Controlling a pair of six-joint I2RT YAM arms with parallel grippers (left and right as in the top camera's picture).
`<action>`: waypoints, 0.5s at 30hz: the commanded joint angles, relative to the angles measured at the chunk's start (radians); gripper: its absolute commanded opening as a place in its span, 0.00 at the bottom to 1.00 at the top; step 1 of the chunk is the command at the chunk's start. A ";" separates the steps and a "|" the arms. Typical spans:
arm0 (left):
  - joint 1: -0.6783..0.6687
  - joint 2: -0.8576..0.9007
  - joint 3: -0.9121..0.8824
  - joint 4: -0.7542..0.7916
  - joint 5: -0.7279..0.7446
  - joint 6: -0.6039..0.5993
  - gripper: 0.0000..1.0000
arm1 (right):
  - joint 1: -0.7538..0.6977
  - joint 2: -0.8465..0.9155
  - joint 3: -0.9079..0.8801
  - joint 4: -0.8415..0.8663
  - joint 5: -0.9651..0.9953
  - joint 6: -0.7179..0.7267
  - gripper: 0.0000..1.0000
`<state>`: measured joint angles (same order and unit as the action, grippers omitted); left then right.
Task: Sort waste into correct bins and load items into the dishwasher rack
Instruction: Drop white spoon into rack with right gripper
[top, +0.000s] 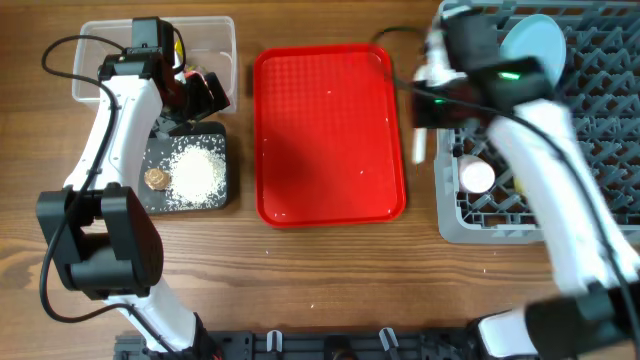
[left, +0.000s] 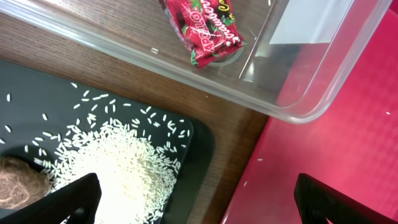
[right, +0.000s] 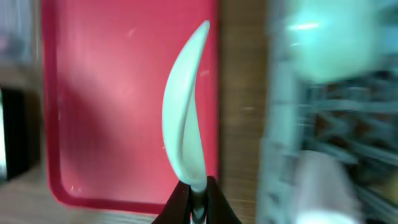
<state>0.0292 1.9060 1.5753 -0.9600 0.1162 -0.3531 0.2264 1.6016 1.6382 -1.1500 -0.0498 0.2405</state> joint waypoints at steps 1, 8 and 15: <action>0.001 0.013 -0.007 0.005 -0.013 0.002 1.00 | -0.234 -0.136 0.013 -0.058 0.138 0.005 0.04; 0.001 0.013 -0.007 0.010 -0.013 0.002 1.00 | -0.890 -0.119 -0.262 0.040 0.089 0.261 0.04; 0.001 0.013 -0.007 0.008 -0.013 0.002 1.00 | -0.955 -0.119 -0.425 0.101 0.123 0.552 0.04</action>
<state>0.0292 1.9060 1.5753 -0.9531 0.1162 -0.3531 -0.7238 1.4818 1.2160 -1.0603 0.0685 0.7059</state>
